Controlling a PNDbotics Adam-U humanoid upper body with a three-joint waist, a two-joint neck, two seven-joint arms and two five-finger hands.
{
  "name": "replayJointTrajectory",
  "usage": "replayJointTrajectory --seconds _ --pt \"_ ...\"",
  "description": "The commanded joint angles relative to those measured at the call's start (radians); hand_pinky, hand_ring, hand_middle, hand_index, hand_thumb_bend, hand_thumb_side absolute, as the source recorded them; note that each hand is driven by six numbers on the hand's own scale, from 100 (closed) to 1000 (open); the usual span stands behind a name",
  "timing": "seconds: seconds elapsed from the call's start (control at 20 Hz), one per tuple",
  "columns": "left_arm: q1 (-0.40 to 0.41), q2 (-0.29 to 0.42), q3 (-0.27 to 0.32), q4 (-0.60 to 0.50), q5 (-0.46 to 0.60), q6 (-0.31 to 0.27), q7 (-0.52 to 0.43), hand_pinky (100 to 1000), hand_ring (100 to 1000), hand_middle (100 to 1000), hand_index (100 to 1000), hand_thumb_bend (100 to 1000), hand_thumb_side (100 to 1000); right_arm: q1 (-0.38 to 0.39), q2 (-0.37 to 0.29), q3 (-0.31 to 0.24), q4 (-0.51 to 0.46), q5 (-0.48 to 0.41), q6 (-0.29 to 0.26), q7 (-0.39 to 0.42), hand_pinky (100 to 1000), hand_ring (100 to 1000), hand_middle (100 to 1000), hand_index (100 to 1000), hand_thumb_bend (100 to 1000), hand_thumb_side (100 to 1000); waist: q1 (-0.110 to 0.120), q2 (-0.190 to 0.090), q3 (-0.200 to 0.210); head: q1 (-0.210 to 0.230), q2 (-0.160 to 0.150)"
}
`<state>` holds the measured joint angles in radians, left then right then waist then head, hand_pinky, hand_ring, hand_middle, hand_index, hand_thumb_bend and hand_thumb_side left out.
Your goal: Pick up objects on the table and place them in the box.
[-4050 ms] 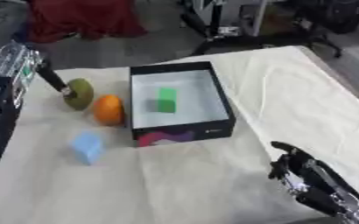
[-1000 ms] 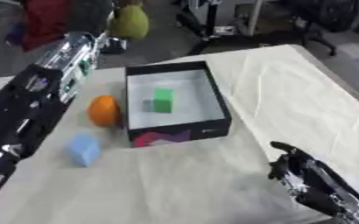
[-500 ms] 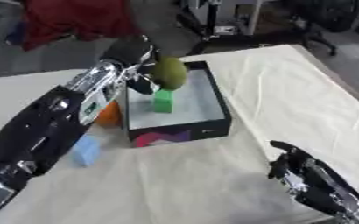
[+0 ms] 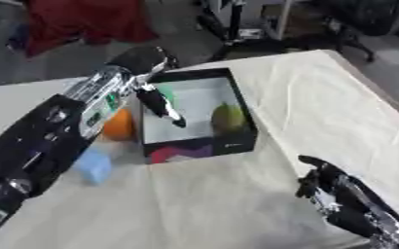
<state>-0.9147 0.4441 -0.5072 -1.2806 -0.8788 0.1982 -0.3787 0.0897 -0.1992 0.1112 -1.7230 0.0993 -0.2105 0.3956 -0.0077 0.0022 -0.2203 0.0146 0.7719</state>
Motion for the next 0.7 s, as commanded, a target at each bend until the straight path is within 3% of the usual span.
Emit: replayJointTrajectory --seconds 0.05,0.25,0.45,0.7 --pt "-0.002 0.095 0.088 -0.096 -0.002 0.019 -0.053 721 656 721 823 898 511 -0.003 -0.017 -0.006 -0.011 -0.003 0.002 -0.005 839 557 483 925 100 470 0.001 -0.019 0.006 -0.007 -0.002" --pt "0.081 0.2 0.149 -0.199 0.056 0.042 -0.119 730 665 730 828 862 496 -0.003 -0.019 -0.008 -0.009 -0.001 0.002 -0.005 839 557 483 925 100 470 0.009 -0.018 0.013 -0.002 -0.002" --pt "0.182 0.307 0.179 -0.268 0.122 0.076 -0.185 731 663 731 828 851 467 -0.003 -0.018 -0.013 -0.009 0.004 0.003 -0.009 839 557 483 925 100 470 0.013 -0.01 0.02 0.014 -0.002" --pt "0.319 0.391 0.193 -0.323 0.207 0.124 -0.27 730 666 723 820 832 411 -0.004 -0.019 -0.016 -0.01 0.008 0.002 -0.013 839 557 482 925 100 470 0.013 -0.006 0.024 0.023 -0.002"
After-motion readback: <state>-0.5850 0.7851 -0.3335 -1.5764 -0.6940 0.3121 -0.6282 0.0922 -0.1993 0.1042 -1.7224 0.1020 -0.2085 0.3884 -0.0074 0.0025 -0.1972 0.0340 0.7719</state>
